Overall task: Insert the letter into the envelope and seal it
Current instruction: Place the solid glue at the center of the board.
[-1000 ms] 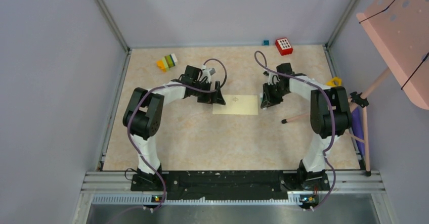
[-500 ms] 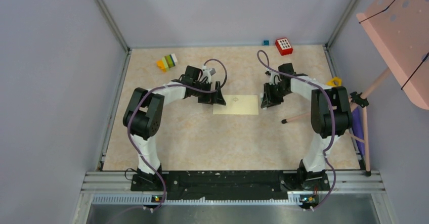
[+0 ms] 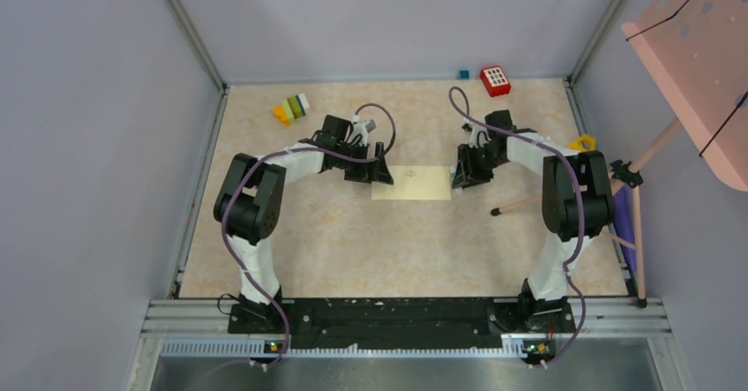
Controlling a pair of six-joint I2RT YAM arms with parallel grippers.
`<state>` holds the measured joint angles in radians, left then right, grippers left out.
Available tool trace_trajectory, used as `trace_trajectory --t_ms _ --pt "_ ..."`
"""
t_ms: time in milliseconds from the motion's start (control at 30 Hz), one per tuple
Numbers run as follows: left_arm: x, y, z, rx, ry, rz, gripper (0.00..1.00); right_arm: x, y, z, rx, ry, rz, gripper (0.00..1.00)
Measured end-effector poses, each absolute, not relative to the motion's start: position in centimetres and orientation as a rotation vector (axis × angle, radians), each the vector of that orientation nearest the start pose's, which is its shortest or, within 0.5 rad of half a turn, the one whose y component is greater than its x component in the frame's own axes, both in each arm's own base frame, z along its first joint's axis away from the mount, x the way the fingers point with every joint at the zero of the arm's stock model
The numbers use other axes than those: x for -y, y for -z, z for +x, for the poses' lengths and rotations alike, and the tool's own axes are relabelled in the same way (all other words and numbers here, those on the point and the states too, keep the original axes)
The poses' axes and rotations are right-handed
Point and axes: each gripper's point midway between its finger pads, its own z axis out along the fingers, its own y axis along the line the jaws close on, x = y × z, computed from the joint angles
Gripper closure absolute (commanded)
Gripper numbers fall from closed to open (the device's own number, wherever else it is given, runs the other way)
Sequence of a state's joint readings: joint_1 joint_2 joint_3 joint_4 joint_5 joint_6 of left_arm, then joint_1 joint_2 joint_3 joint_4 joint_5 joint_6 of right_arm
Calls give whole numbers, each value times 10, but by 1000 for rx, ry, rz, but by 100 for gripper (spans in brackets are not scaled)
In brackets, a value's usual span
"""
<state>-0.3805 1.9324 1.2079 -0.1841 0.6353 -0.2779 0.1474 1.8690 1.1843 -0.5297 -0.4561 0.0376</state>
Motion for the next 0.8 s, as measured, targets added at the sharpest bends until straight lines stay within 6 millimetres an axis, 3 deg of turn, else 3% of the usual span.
trace_trajectory --t_ms 200,433,800 --pt "264 -59 359 -2495 1044 428 2 -136 -29 350 -2735 -719 -272 46" --pt "261 -79 363 -2430 1008 468 2 -138 -31 349 -2729 -741 -275 42" --pt "249 -85 367 -2416 957 499 1 -125 -33 357 -2713 -617 -284 36"
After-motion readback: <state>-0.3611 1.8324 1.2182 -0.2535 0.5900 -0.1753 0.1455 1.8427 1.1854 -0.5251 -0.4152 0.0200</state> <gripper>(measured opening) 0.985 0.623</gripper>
